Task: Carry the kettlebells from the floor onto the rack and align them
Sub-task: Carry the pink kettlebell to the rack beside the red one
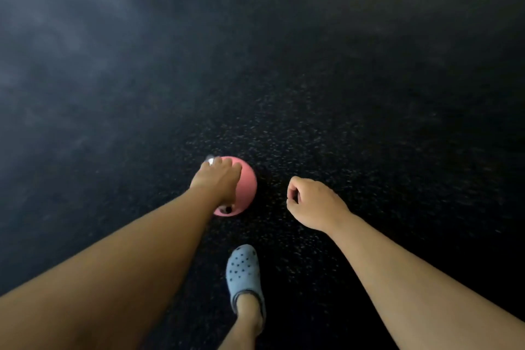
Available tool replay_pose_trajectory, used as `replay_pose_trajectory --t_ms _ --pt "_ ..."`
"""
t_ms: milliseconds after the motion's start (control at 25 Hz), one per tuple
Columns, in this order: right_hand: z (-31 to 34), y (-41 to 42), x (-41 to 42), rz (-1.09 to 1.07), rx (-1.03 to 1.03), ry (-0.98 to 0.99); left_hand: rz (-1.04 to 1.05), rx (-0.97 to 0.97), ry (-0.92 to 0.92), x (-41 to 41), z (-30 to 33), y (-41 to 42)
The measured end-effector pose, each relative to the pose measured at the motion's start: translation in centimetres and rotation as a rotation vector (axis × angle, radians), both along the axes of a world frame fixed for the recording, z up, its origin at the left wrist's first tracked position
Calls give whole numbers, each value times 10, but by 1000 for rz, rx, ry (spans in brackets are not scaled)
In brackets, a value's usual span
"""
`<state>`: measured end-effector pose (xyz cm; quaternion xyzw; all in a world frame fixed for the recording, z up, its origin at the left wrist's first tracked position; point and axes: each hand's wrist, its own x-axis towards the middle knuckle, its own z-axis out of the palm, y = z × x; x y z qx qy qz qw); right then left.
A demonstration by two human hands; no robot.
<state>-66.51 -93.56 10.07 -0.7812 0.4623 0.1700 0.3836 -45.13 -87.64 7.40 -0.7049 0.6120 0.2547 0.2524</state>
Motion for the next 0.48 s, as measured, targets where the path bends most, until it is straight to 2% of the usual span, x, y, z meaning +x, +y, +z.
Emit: replay_pose_trajectory --t_ms 200,360,480 --pt "-83 37 125 62 111 -6 -121 -104 -196 105 -57 22" --pt "-146 66 163 -26 125 104 -286 -98 -146 115 -110 22" --pt "-179 74 168 -152 161 30 -325 -113 -73 111 -135 9"
